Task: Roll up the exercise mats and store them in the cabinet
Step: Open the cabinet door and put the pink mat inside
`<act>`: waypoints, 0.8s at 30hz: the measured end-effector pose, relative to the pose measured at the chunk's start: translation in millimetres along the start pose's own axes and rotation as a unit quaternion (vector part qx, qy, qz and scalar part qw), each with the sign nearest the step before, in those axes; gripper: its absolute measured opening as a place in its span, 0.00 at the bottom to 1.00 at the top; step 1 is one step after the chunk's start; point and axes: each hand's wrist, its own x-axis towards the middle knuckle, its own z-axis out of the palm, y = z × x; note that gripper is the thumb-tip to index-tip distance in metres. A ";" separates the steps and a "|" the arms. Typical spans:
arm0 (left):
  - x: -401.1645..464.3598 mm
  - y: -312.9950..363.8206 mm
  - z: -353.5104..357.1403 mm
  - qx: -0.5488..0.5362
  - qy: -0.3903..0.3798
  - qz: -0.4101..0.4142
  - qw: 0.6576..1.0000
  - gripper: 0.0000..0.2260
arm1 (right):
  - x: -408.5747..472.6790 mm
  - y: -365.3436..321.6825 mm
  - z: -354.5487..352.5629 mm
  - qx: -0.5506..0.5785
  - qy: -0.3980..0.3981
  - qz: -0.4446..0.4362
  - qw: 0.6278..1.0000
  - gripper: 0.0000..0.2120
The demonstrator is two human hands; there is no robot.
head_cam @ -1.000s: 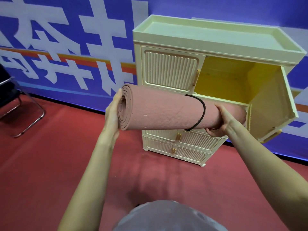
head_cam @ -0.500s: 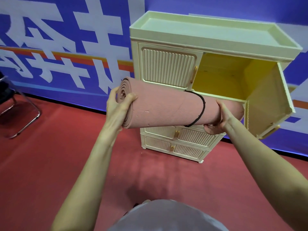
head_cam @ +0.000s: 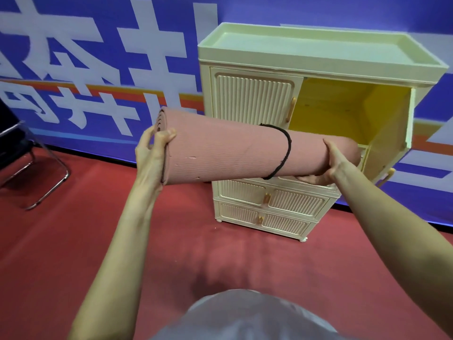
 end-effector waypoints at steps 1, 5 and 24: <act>2.1 -2.4 -7.0 -0.011 0.007 -0.009 1.000 0.31 | -3.2 -3.9 4.9 -0.007 0.000 -0.009 1.000 0.48; 4.6 -15.5 -17.0 -0.050 0.023 -0.030 0.998 0.25 | -15.1 -20.7 22.7 -0.045 0.018 -0.070 0.996 0.47; 0.0 -63.6 151.2 -0.080 -0.012 -0.166 0.983 0.45 | 23.1 -44.5 21.4 -0.025 -0.016 -0.237 0.971 0.26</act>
